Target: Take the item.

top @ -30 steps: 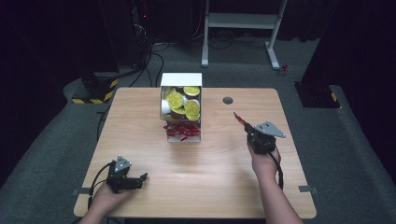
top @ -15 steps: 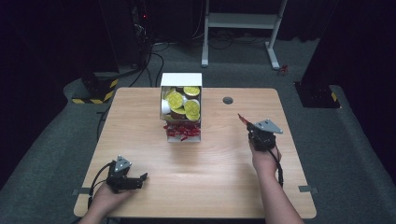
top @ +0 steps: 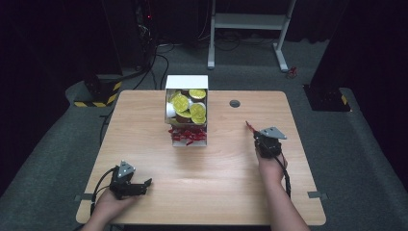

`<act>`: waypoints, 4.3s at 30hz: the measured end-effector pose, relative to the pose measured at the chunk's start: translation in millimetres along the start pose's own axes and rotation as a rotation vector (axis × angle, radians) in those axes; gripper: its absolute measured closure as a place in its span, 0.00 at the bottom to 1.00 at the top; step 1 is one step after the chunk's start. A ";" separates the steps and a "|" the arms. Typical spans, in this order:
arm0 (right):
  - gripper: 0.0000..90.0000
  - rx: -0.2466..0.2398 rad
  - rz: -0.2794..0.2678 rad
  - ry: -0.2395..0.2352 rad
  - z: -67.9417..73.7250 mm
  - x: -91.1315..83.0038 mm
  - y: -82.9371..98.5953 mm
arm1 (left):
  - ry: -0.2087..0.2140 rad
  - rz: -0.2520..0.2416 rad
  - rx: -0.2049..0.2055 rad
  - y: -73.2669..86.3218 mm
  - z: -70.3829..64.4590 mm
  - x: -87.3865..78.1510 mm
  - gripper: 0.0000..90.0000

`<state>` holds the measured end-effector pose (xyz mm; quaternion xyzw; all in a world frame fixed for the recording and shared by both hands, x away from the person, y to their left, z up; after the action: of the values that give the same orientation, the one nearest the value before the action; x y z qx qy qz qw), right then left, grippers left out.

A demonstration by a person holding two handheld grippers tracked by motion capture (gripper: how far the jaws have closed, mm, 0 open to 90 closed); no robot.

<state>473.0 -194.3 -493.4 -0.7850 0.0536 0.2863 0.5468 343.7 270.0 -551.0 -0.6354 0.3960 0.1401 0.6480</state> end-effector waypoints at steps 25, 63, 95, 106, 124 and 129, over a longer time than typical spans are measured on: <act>0.93 0.070 0.125 -0.030 -2.0 17.9 34.6 | -0.001 0.001 -0.001 0.1 -0.1 -0.2 0.09; 0.77 0.074 0.051 -0.030 6.1 -3.9 17.5 | -0.002 0.001 0.000 0.1 -0.1 -0.1 0.09; 0.75 0.014 -0.014 -0.137 65.7 -40.4 0.7 | -0.001 -0.003 -0.005 0.0 -0.4 0.2 0.09; 0.64 -0.072 0.013 -0.246 114.9 -47.1 15.7 | 0.000 0.001 0.000 -0.1 -0.1 0.1 0.09; 0.33 -0.158 0.145 -0.362 156.9 -39.2 42.3 | 0.000 -0.003 -0.005 0.0 -0.5 0.3 0.09; 0.27 -0.144 0.155 -0.336 158.4 -39.0 42.2 | 0.000 -0.004 -0.004 0.0 -0.5 0.4 0.09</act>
<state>362.0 -79.1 -546.2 -0.7567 0.0010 0.4576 0.4668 343.8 269.4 -551.2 -0.6375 0.3944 0.1397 0.6469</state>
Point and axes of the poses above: each handheld gripper's, and its own axes: x roughly forward along the jaws, y roughly out of its underside, z roughly to its left, the point moved 3 cm from there along x, roughly forward along the jaws, and after that the axes turned 10 degrees about -x, right-handed, at the moved point
